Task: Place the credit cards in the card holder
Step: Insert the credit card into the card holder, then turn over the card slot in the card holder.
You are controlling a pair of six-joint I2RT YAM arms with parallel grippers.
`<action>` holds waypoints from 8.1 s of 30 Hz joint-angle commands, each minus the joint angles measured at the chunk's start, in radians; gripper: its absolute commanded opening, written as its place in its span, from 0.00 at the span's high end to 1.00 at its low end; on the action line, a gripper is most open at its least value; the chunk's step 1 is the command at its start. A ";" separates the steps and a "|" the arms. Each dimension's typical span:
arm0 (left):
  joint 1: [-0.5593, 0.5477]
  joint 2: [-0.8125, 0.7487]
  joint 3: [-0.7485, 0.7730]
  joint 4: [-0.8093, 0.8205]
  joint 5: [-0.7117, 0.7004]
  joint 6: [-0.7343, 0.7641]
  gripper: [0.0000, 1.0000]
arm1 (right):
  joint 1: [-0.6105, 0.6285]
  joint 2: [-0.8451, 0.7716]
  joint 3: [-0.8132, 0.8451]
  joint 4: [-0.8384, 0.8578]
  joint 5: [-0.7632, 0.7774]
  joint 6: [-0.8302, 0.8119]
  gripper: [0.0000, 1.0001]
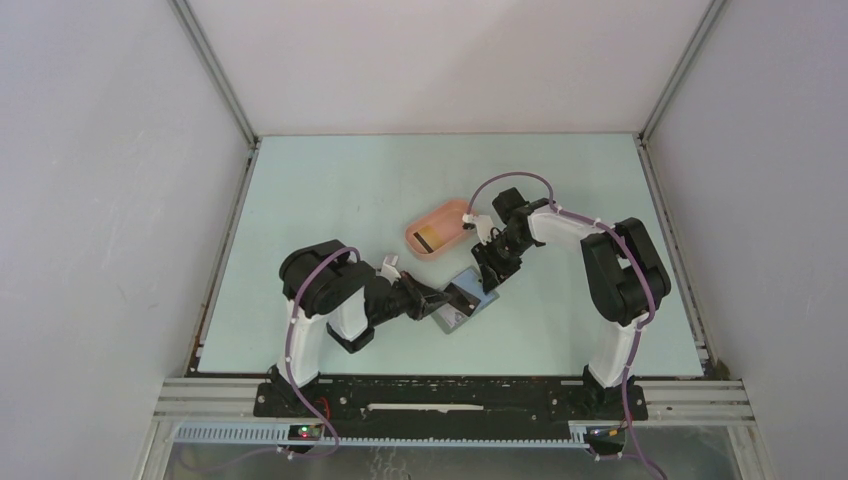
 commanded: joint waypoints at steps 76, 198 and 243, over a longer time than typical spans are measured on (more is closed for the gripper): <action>-0.006 0.048 0.087 0.019 0.018 0.022 0.79 | 0.486 -0.325 -0.221 0.326 0.225 -0.284 0.92; -0.108 -1.195 -0.065 -1.001 -0.261 0.743 0.18 | -0.025 -0.248 -0.070 0.050 -0.229 -0.102 0.56; -0.113 -0.476 0.152 -0.676 -0.139 0.633 0.57 | -0.074 0.020 0.024 -0.006 -0.059 -0.006 0.46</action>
